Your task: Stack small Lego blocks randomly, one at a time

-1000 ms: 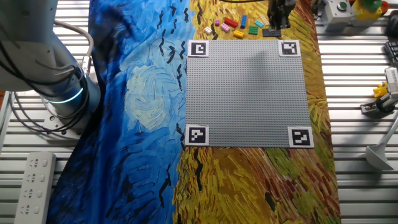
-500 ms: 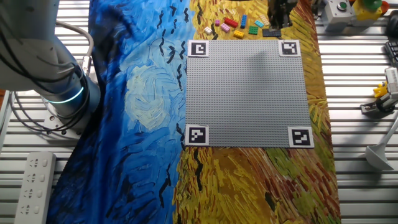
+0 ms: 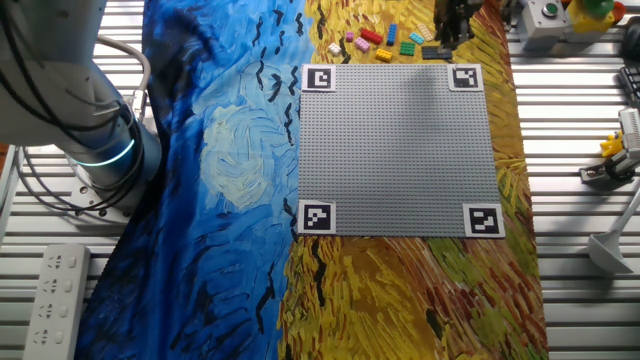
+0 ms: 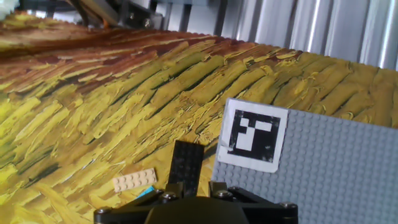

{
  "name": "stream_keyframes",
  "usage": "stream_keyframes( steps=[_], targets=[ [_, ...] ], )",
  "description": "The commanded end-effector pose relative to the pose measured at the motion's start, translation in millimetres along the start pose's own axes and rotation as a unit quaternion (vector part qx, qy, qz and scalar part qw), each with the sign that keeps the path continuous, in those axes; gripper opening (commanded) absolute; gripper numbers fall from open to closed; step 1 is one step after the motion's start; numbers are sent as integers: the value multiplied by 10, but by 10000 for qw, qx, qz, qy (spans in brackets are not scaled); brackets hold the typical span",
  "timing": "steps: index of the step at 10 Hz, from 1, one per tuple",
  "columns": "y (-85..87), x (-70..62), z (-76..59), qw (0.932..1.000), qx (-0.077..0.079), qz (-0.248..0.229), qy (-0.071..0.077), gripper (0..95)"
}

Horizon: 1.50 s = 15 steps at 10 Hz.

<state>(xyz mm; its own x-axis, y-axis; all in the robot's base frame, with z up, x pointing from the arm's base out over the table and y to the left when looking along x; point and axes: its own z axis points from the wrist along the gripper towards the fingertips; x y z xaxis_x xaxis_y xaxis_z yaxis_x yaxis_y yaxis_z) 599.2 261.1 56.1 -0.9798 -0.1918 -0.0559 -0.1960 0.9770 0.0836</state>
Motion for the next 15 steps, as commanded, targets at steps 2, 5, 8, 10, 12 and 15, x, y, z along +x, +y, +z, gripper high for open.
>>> stream_keyframes(
  steps=[2,5,8,10,12,15],
  targets=[
    [32,-6,63,9999,-15,141,-19,190],
    [93,-46,126,9997,-22,237,-43,190],
    [155,-73,197,9993,-20,367,-74,190],
    [183,-75,241,9989,-26,447,-107,380],
    [184,-70,249,9990,-32,422,-118,380],
    [176,-29,231,9995,31,303,-109,380]
  ],
)
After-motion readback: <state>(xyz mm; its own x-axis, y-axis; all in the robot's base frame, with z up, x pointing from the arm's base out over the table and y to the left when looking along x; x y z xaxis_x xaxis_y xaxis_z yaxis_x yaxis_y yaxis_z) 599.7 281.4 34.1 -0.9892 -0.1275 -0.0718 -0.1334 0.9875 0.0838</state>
